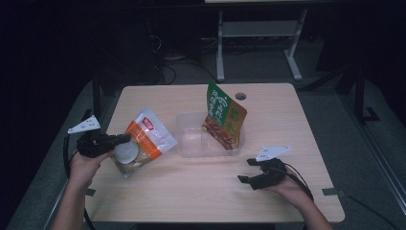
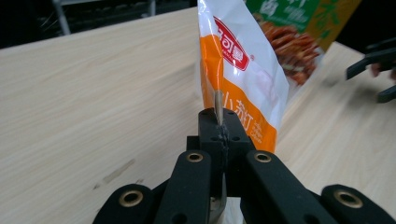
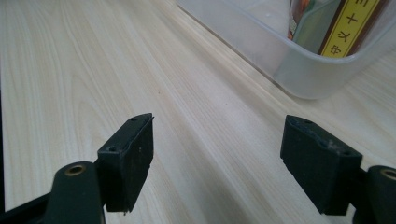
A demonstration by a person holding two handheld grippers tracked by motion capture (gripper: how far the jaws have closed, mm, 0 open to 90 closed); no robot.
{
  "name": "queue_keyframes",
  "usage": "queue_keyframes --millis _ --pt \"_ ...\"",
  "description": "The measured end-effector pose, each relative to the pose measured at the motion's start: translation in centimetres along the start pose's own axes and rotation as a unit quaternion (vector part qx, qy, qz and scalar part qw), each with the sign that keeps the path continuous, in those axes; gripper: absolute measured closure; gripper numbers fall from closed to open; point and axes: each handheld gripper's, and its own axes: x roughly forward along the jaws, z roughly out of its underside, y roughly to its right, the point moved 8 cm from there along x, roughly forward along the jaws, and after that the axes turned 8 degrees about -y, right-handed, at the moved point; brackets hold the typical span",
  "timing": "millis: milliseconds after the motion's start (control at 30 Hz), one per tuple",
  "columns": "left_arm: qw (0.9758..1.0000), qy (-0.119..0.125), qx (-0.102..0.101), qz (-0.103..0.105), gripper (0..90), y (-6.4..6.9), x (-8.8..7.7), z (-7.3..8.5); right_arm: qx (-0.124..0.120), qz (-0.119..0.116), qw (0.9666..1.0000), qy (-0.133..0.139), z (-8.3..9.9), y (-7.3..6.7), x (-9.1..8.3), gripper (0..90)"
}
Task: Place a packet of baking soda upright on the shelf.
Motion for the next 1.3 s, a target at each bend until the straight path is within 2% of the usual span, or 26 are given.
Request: queue_keyframes --millis 167,300,533,767,833,933,1233,1300 --pt "0.9998 0.009 0.012 0.016 89.9 1.5 0.2 -1.0 0.007 -0.01 0.9999 0.011 -0.4 -0.3 -0.1 25.4" --pt "0.9992 0.014 0.02 0.033 89.9 2.7 0.7 -1.6 0.001 -0.019 0.9996 0.022 -1.0 -0.8 -0.2 25.7" --pt "0.9965 0.025 0.031 0.074 89.9 5.4 1.8 -2.7 -0.004 -0.037 0.9985 0.039 -1.9 -1.7 -0.2 25.3" --pt "0.9938 0.027 0.043 0.099 89.8 8.3 3.6 -3.4 -0.01 -0.049 0.9979 0.042 -2.3 -2.5 0.0 24.6" --pt "0.9936 0.028 0.042 0.101 89.8 8.5 3.8 -3.5 -0.009 -0.054 0.9975 0.044 -2.5 -2.7 -0.1 24.3" --pt "0.9922 0.029 0.045 0.113 89.8 9.7 4.8 -3.6 -0.011 -0.073 0.9953 0.062 -3.3 -3.3 -0.3 22.5" --pt "0.9898 0.023 0.052 0.131 89.8 11.6 6.4 -3.6 -0.019 -0.09 0.9921 0.085 -5.2 -4.5 0.2 21.5" --pt "0.9896 0.019 0.053 0.132 89.9 12.1 6.7 -3.6 -0.02 -0.1 0.9899 0.099 -6.0 -5.0 0.4 21.6"
